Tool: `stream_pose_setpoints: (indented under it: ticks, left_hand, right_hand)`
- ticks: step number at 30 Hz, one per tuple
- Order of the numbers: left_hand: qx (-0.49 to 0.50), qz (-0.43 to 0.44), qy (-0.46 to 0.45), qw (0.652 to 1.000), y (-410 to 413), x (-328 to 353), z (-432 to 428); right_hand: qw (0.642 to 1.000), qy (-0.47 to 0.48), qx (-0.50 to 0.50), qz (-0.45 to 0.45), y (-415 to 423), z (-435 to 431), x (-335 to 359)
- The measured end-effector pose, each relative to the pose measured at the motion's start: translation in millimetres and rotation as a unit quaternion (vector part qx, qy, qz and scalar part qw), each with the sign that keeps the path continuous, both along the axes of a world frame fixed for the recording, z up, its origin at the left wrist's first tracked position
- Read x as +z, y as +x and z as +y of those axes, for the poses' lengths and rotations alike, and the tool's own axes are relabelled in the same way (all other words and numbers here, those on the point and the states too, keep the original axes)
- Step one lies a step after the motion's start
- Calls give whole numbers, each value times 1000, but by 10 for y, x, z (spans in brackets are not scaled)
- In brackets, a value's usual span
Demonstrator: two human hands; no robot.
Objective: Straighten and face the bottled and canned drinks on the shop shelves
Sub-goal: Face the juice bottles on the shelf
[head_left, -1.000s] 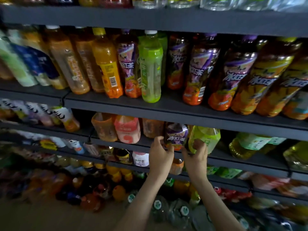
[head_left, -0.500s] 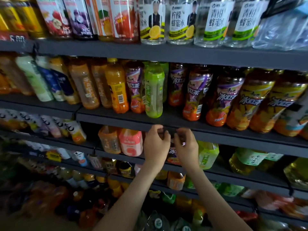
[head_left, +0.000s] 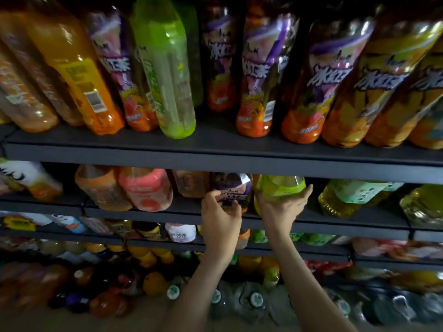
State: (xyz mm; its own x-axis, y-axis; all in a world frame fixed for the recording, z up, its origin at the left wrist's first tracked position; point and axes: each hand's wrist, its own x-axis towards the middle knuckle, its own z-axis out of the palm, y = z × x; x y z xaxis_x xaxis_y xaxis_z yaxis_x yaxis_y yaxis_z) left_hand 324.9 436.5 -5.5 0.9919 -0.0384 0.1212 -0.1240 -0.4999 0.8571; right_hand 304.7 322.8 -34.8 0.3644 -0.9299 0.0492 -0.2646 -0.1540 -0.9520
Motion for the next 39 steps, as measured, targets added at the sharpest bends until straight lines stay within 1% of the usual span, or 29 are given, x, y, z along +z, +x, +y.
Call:
stream_pose_setpoints:
  ticks: [2, 5, 7, 10, 14, 17, 20, 24, 26, 29, 31, 35, 39]
  left_hand:
    - [14, -27, -14, 999, 24, -117, -31]
    - [31, -50, -42, 997, -2, -232, -99]
    - [39, -68, -38, 996, -23, -283, -165]
    - [36, -98, -29, 994, 4, -359, -298]
    - [42, -98, -40, 994, 67, -484, -457]
    - [50, -120, -64, 990, 112, -583, -534]
    - [86, -140, -82, 983, 209, -663, -606]
    - [88, -126, -91, 984, 281, -679, -642]
    - [101, -130, -75, 983, 284, -674, -617]
    - [113, -138, -45, 983, 210, -675, -564]
    - [106, -126, -51, 985, 137, -681, -534]
    - [73, -102, -89, 988, 45, -694, -423]
    - [103, -34, -174, 979, -99, -583, -279]
  right_hand:
    - [1000, -8, -16, -22, 44, -37, -49]
    - [998, -49, -18, -22, 28, -52, -123]
    - [997, -59, -25, -32, -24, -39, -169]
    - [997, -53, -41, -50, -168, 10, -232]
    - [995, -45, -48, -72, -355, 71, -288]
    - [995, -41, -32, -81, -427, 53, -316]
    - [994, -32, -18, -100, -471, 2, -336]
    - [989, -6, -18, -144, -532, -51, -297]
    - [986, 13, -21, -163, -578, -94, -275]
    - [986, 8, -24, -163, -656, -172, -268]
    - [987, 9, -18, -159, -695, -206, -247]
    - [985, 16, -9, -171, -770, -255, -213]
    - [987, 32, 3, -154, -874, -278, -212]
